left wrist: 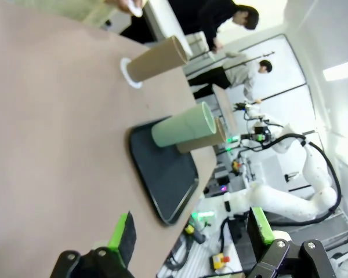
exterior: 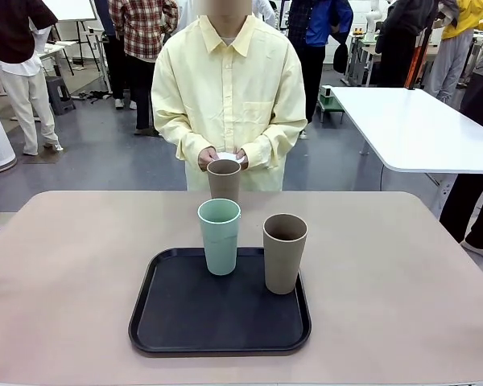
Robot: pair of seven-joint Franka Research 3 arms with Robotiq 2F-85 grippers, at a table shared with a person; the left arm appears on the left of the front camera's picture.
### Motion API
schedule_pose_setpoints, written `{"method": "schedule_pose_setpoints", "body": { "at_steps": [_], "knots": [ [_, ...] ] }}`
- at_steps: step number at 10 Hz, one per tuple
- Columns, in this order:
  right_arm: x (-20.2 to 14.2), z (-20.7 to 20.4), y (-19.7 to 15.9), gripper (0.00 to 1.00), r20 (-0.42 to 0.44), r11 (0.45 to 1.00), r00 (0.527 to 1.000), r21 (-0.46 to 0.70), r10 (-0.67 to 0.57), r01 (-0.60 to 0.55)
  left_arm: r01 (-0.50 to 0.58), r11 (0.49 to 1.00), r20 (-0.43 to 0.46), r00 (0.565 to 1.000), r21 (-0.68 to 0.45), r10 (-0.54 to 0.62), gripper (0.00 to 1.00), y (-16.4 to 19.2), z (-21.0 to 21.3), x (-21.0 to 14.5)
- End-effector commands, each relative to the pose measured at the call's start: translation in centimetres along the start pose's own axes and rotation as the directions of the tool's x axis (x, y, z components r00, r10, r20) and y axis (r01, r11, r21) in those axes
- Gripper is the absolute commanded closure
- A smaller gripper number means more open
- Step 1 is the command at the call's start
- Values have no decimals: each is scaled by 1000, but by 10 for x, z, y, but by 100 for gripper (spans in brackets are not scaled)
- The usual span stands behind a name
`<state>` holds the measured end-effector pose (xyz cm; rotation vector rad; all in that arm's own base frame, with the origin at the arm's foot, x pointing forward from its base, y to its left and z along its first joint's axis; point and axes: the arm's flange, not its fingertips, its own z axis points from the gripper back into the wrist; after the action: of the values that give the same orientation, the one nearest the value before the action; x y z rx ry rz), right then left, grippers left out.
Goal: Place coasters on the table and set cups on them.
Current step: Take one Reusable plastic cup from the Flat Tray and place it on a coaster set by the human.
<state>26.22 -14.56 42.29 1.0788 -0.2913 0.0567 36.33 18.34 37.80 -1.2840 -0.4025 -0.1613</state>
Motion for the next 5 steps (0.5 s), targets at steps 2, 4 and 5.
{"method": "schedule_pose_setpoints", "body": {
  "at_steps": [2,4,5],
  "knots": [
    [2,0,-1,0,10,1000,1000,18,10,-11,2,1000,8,1000,-7,-2,0,-1,1,0],
    [2,0,-1,0,10,1000,1000,18,10,-11,2,1000,8,1000,-7,-2,0,-1,1,0],
    [2,0,-1,0,10,1000,1000,18,10,-11,2,1000,8,1000,-7,-2,0,-1,1,0]
  ]
}}
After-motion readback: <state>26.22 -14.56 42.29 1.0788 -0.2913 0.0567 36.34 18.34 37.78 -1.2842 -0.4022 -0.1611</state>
